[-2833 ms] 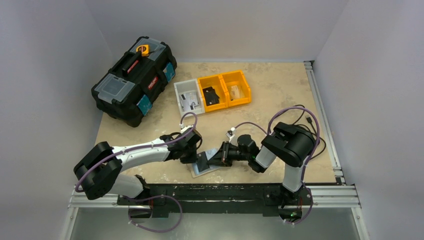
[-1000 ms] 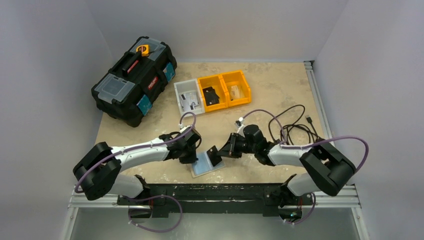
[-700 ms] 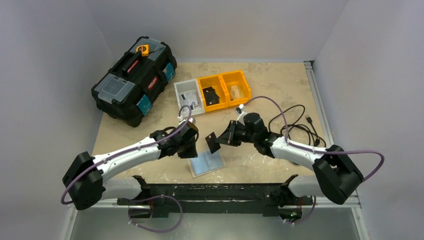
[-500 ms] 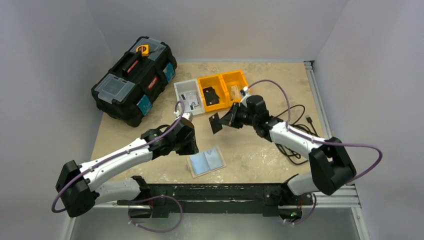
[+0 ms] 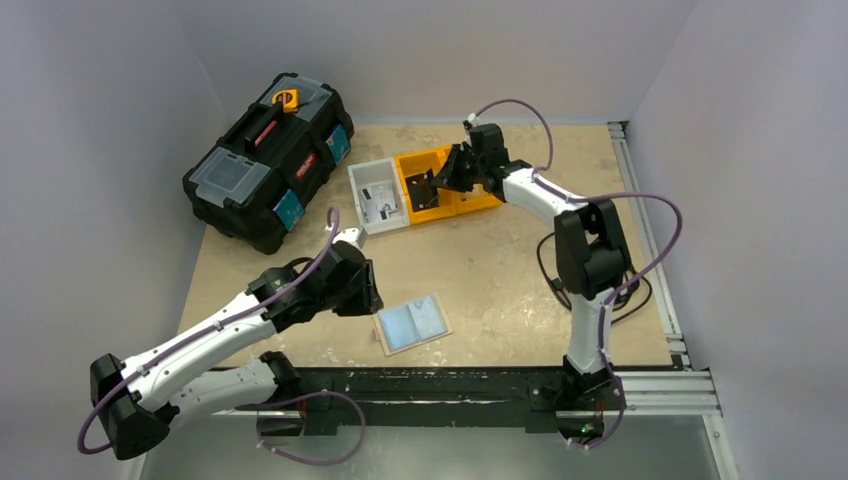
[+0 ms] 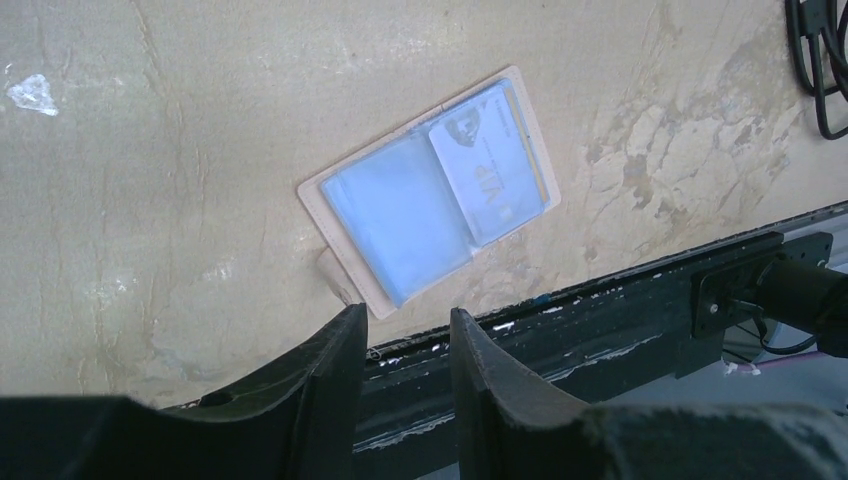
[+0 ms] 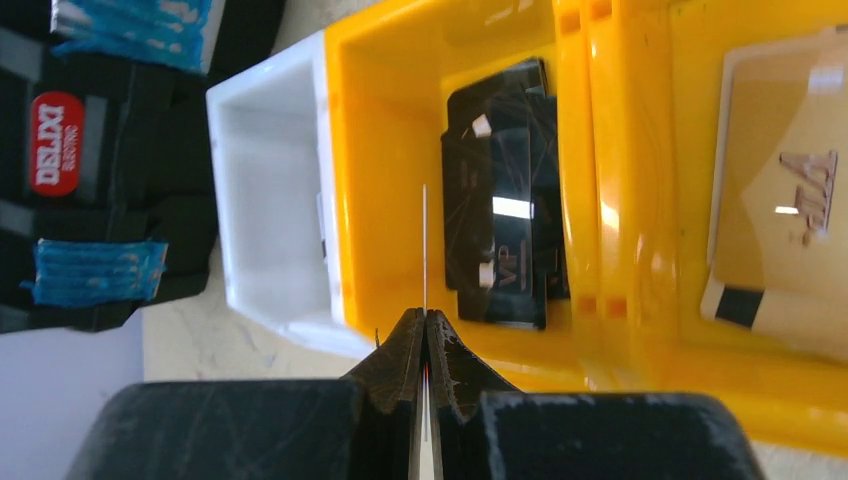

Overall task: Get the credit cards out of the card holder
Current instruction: Place the credit card in the storage box.

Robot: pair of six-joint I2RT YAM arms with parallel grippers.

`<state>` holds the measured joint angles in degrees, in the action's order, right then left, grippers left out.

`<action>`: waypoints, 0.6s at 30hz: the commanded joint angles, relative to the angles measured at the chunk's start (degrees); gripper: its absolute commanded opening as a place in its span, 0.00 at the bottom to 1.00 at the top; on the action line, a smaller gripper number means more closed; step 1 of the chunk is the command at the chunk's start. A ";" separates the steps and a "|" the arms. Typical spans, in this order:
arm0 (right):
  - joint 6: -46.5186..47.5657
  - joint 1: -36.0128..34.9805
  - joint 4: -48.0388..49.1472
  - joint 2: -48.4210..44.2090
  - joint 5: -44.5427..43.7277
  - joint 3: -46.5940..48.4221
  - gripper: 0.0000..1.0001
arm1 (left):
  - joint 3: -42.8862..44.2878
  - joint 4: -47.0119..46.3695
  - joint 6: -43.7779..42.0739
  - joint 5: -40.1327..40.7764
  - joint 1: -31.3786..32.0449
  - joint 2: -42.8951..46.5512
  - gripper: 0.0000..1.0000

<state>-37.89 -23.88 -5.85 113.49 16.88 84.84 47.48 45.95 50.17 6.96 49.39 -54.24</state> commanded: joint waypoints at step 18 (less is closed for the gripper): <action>3.06 -0.07 -15.38 -3.68 -9.27 9.60 0.46 | 3.06 -5.71 -1.99 -1.98 3.12 -8.77 0.42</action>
<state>-35.86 -23.94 -17.91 120.49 12.58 97.91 47.48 44.21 49.87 5.15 50.33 -58.52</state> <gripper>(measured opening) 0.435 0.411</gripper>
